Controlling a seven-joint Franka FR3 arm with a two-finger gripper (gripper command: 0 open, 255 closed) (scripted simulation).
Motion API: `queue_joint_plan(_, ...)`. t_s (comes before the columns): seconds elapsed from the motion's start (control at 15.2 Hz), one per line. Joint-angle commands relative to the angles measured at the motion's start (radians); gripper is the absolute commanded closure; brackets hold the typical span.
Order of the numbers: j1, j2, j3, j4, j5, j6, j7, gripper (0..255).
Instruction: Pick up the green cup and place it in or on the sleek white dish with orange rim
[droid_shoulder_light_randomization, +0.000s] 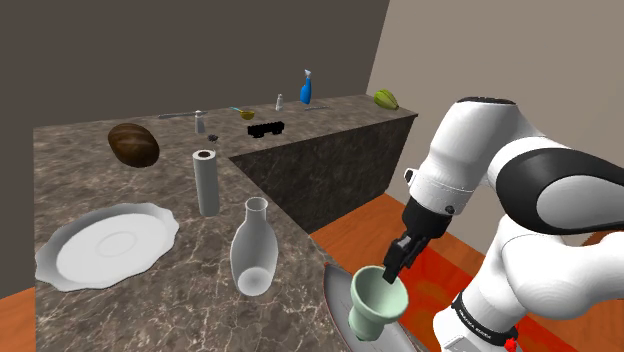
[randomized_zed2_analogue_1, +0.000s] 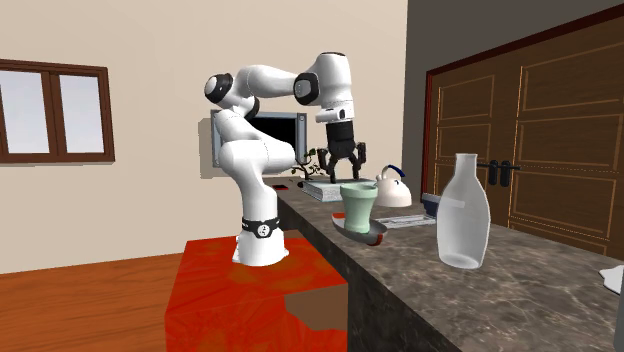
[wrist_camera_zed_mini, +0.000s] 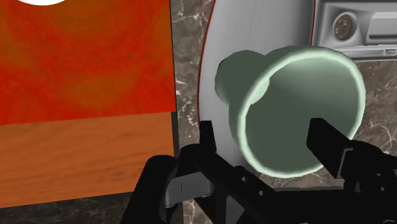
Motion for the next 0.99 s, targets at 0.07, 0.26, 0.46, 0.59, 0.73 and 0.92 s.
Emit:
queue_joint_plan(0.07, 0.0, 0.0, 0.0, 0.0, 0.0, 0.0, 0.0, 0)
queue_joint_plan(0.26, -0.008, -0.007, -0.017, 0.028, -0.018, -0.036, 0.002, 0)
queue_joint_plan(0.46, -0.029, -0.014, -0.062, 0.113, -0.063, -0.127, 0.006, 0)
queue_joint_plan(0.59, -0.028, -0.014, -0.062, 0.113, -0.063, -0.127, 0.006, 0)
queue_joint_plan(0.73, -0.028, -0.014, -0.062, 0.113, -0.063, -0.127, 0.006, 0)
queue_joint_plan(0.92, -0.028, -0.014, -0.062, 0.113, -0.063, -0.127, 0.006, 0)
